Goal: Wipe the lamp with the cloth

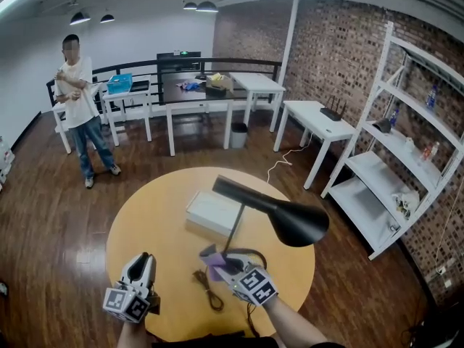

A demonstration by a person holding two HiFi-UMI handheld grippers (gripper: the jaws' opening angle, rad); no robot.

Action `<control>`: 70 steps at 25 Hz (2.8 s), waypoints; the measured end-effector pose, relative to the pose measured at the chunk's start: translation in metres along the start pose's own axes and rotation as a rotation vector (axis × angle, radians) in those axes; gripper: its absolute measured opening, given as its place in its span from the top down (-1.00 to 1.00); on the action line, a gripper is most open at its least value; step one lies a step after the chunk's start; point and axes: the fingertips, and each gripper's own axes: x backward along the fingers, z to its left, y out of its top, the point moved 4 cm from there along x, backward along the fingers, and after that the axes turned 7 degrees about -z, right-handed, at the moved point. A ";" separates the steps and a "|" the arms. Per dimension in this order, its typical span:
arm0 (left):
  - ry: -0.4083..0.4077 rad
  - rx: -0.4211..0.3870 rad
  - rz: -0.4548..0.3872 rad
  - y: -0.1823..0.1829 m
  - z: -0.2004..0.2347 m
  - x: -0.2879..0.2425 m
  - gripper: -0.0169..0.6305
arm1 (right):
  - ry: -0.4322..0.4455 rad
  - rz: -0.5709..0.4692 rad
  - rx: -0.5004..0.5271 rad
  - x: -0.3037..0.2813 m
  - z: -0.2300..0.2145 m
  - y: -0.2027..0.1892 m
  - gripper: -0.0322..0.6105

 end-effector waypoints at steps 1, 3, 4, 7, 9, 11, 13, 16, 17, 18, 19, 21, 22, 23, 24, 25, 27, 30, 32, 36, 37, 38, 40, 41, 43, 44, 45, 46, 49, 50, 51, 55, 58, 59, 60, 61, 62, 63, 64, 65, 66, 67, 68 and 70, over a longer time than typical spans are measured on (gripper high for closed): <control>-0.007 -0.006 0.007 -0.002 0.001 0.002 0.73 | 0.005 0.002 -0.008 -0.002 0.002 -0.003 0.59; -0.020 -0.023 0.010 -0.003 0.000 0.001 0.73 | 0.031 -0.026 -0.026 0.001 0.001 0.000 0.59; -0.025 -0.031 0.012 -0.002 0.000 0.000 0.73 | 0.044 -0.039 -0.029 0.004 -0.001 0.002 0.59; -0.055 -0.058 -0.009 0.008 -0.012 -0.010 0.73 | 0.049 -0.066 -0.037 0.012 -0.008 0.009 0.59; -0.091 -0.094 -0.014 0.009 -0.023 -0.021 0.73 | 0.042 -0.087 -0.057 0.016 -0.012 0.011 0.59; -0.111 -0.099 0.029 -0.004 -0.027 -0.034 0.70 | 0.040 -0.104 -0.073 0.019 -0.014 0.011 0.59; -0.098 -0.051 0.111 -0.023 -0.022 -0.046 0.28 | 0.037 -0.109 -0.081 0.020 -0.015 0.010 0.59; -0.074 -0.048 0.135 -0.031 -0.019 -0.047 0.35 | 0.032 -0.109 -0.088 0.022 -0.015 0.009 0.59; -0.074 -0.052 0.118 -0.029 -0.020 -0.044 0.71 | 0.030 -0.111 -0.092 0.023 -0.015 0.008 0.59; -0.075 -0.039 0.101 -0.027 -0.021 -0.042 0.87 | 0.026 -0.114 -0.098 0.025 -0.016 0.007 0.59; -0.072 -0.022 0.088 -0.025 -0.021 -0.041 0.94 | 0.020 -0.117 -0.103 0.026 -0.017 0.007 0.59; -0.054 -0.012 0.078 -0.025 -0.017 -0.040 0.94 | 0.009 -0.122 -0.107 0.026 -0.020 0.006 0.59; -0.045 -0.013 0.077 -0.026 -0.014 -0.039 0.94 | 0.006 -0.127 -0.107 0.026 -0.021 0.007 0.59; -0.040 -0.008 0.075 -0.025 -0.013 -0.038 0.94 | 0.003 -0.131 -0.107 0.025 -0.021 0.007 0.59; -0.038 -0.005 0.074 -0.025 -0.013 -0.037 0.94 | -0.001 -0.135 -0.107 0.024 -0.021 0.008 0.59; -0.039 -0.011 0.074 -0.025 -0.012 -0.036 0.94 | -0.008 -0.139 -0.104 0.025 -0.021 0.009 0.59; -0.046 -0.021 0.075 -0.027 -0.014 -0.033 0.94 | -0.037 -0.154 -0.092 0.028 -0.024 0.013 0.59; -0.058 -0.011 0.078 -0.028 -0.020 -0.032 0.94 | -0.121 -0.205 -0.061 0.037 -0.036 0.026 0.59; -0.071 -0.007 0.078 -0.026 -0.025 -0.034 0.94 | -0.204 -0.237 -0.062 0.043 -0.050 0.035 0.59; -0.091 0.004 0.085 -0.025 -0.032 -0.036 0.94 | -0.376 -0.285 -0.132 0.054 -0.077 0.037 0.59; -0.094 0.006 0.081 -0.026 -0.032 -0.035 0.94 | -0.408 -0.293 -0.150 0.055 -0.081 0.035 0.59; -0.096 0.010 0.070 -0.025 -0.033 -0.034 0.94 | -0.435 -0.300 -0.172 0.055 -0.085 0.034 0.59; -0.105 0.029 0.043 -0.024 -0.036 -0.034 0.94 | -0.470 -0.329 -0.252 0.048 -0.089 0.030 0.59; -0.103 0.030 0.042 -0.024 -0.036 -0.034 0.94 | -0.477 -0.349 -0.299 0.043 -0.090 0.028 0.59; -0.085 0.024 0.061 -0.026 -0.036 -0.033 0.94 | -0.477 -0.380 -0.335 0.030 -0.088 0.024 0.59; -0.082 0.025 0.068 -0.026 -0.036 -0.032 0.94 | -0.473 -0.386 -0.318 0.023 -0.087 0.023 0.59; -0.083 0.019 0.073 -0.027 -0.035 -0.031 0.94 | -0.472 -0.385 -0.293 0.017 -0.086 0.020 0.59; -0.086 0.012 0.078 -0.028 -0.033 -0.030 0.94 | -0.474 -0.375 -0.270 0.013 -0.085 0.015 0.59; -0.092 0.007 0.096 -0.029 -0.031 -0.025 0.94 | -0.486 -0.311 -0.239 0.003 -0.088 -0.008 0.59; -0.091 0.006 0.101 -0.030 -0.030 -0.024 0.94 | -0.488 -0.285 -0.233 0.000 -0.089 -0.017 0.59; -0.090 0.009 0.108 -0.032 -0.030 -0.023 0.94 | -0.488 -0.258 -0.228 -0.004 -0.089 -0.027 0.59; -0.083 0.024 0.133 -0.039 -0.028 -0.019 0.94 | -0.476 -0.177 -0.227 -0.016 -0.088 -0.055 0.59; -0.076 0.039 0.153 -0.045 -0.026 -0.015 0.94 | -0.461 -0.116 -0.212 -0.025 -0.087 -0.073 0.59; -0.074 0.040 0.158 -0.047 -0.024 -0.014 0.94 | -0.456 -0.094 -0.206 -0.028 -0.086 -0.080 0.59; -0.071 0.040 0.164 -0.049 -0.023 -0.014 0.94 | -0.449 -0.069 -0.201 -0.032 -0.086 -0.088 0.59; -0.068 0.040 0.168 -0.050 -0.022 -0.013 0.94 | -0.442 -0.041 -0.197 -0.034 -0.086 -0.096 0.58; -0.066 0.044 0.169 -0.050 -0.022 -0.013 0.94 | -0.436 -0.011 -0.196 -0.037 -0.085 -0.104 0.58; -0.065 0.054 0.166 -0.050 -0.022 -0.014 0.94 | -0.431 0.018 -0.196 -0.039 -0.085 -0.111 0.58; -0.064 0.066 0.162 -0.049 -0.022 -0.015 0.94 | -0.429 0.046 -0.198 -0.041 -0.085 -0.119 0.58; -0.062 0.071 0.165 -0.050 -0.021 -0.015 0.94 | -0.426 0.076 -0.199 -0.044 -0.084 -0.127 0.58; -0.058 0.069 0.176 -0.052 -0.020 -0.015 0.94 | -0.422 0.109 -0.201 -0.047 -0.084 -0.135 0.58; -0.055 0.066 0.186 -0.053 -0.019 -0.015 0.94 | -0.417 0.147 -0.202 -0.050 -0.084 -0.143 0.58; -0.054 0.067 0.193 -0.054 -0.020 -0.016 0.94 | -0.411 0.190 -0.205 -0.053 -0.082 -0.151 0.58; -0.048 0.055 0.214 -0.059 -0.018 -0.015 0.94 | -0.386 0.276 -0.197 -0.058 -0.077 -0.167 0.58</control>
